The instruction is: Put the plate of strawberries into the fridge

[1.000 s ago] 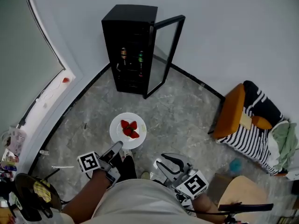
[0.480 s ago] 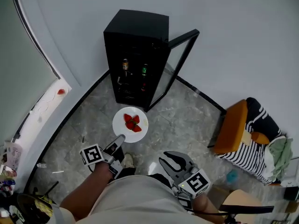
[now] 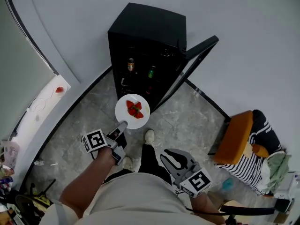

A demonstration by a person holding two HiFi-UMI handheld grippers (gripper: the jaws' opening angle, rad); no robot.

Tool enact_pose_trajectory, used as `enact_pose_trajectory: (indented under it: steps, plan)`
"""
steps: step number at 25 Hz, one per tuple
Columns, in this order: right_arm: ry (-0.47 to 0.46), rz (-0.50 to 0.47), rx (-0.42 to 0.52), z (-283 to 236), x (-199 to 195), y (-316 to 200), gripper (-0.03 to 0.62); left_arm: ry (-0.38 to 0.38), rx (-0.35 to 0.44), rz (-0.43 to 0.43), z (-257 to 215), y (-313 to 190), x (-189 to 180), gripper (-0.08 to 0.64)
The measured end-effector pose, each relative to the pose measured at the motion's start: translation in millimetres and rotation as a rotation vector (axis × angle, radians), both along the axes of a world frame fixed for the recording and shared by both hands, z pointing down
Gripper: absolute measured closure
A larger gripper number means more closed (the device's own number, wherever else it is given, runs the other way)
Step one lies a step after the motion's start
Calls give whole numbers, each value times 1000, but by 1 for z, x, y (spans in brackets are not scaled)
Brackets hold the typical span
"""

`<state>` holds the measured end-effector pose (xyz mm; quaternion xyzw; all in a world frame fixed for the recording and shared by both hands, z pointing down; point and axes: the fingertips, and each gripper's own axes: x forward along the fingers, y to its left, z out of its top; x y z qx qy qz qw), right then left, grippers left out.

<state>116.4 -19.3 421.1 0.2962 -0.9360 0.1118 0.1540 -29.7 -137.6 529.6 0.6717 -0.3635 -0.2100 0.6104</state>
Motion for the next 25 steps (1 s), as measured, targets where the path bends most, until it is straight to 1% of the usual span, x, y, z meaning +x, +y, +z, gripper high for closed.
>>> enact_pose_trajectory:
  steps: [2, 5, 11, 18, 20, 25]
  plan:
    - [-4, -33, -2, 1, 0, -27, 527, 0, -20, -30, 10, -31, -1, 535]
    - [1, -85, -3, 2, 5, -71, 551, -5, -42, -77, 25, -78, 0, 535]
    - [25, -144, -7, 0, 27, -157, 561, -13, -67, -159, 59, -179, 4, 535]
    - [64, -171, -64, 14, 61, -208, 561, -27, -95, -248, 104, -276, 3, 535]
    - [64, -176, -66, 14, 69, -221, 561, -29, -111, -271, 119, -297, 4, 535]
    - [100, -151, -100, 24, 92, -248, 561, -47, -151, -324, 158, -343, 2, 535]
